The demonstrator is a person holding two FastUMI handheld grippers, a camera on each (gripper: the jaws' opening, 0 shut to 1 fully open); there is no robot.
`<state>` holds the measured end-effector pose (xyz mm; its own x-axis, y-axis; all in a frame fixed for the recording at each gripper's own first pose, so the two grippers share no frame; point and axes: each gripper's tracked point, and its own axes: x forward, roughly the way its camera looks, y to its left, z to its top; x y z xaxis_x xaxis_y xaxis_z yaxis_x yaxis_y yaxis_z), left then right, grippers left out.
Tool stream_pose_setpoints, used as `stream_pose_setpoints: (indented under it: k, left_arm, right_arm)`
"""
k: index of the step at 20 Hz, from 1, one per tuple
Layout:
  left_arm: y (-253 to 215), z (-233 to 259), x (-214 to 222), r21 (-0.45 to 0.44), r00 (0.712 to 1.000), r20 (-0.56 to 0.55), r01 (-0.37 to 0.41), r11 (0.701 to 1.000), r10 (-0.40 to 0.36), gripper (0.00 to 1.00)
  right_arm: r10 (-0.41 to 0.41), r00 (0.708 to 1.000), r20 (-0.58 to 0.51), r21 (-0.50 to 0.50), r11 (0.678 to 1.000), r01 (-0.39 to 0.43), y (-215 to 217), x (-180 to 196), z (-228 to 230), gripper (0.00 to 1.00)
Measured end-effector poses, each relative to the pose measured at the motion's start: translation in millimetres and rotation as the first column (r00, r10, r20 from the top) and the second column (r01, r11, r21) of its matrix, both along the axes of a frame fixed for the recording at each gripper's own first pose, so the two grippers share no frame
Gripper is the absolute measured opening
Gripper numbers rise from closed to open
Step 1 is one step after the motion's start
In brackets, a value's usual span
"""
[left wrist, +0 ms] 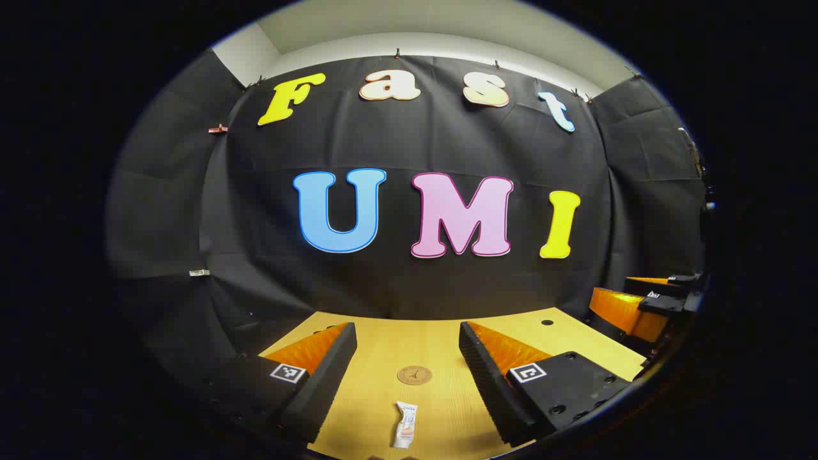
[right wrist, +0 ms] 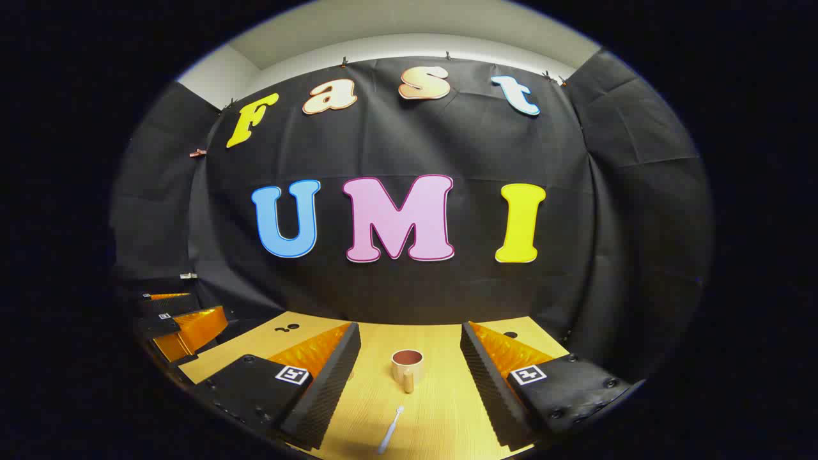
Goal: Put the toothbrush and toothpaste on the desktop into the cup, then pick up the cup and place it on the coaster on the desktop.
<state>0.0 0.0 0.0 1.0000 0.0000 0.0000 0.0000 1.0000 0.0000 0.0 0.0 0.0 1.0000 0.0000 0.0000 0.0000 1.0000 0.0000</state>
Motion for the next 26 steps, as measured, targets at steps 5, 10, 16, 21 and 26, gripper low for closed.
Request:
stream_pose_setpoints:
  k: [5, 10, 16, 21, 26]
  left_arm:
    - [-7, -4, 6, 0.006, 0.999, -0.006, -0.032, 0.999, 0.032, 1.00]
    - [-7, -1, 11, 0.018, 0.999, 0.012, -0.048, 0.999, 0.048, 1.00]
    - [-10, -14, 14, 0.000, 0.999, -0.020, -0.028, 1.000, 0.028, 1.00]
    - [-4, -33, 24, -0.021, 0.997, -0.074, -0.025, 0.999, 0.023, 1.00]
    - [-3, -70, 39, -0.018, 0.987, -0.163, -0.002, 1.000, -0.001, 1.00]
  right_arm:
    - [0.032, 0.999, -0.017, 0.009, 0.999, -0.032, -7, 16, -6, 0.97]
    - [0.056, 0.998, -0.035, 0.019, 0.998, -0.055, -5, 21, -11, 0.97]
    - [0.047, 0.997, -0.056, 0.024, 0.999, -0.045, -12, 22, -18, 0.97]
    - [0.036, 0.997, -0.066, 0.024, 0.999, -0.035, -19, 29, -23, 0.97]
    - [0.054, 0.993, -0.106, 0.036, 0.998, -0.051, -18, 40, -37, 0.97]
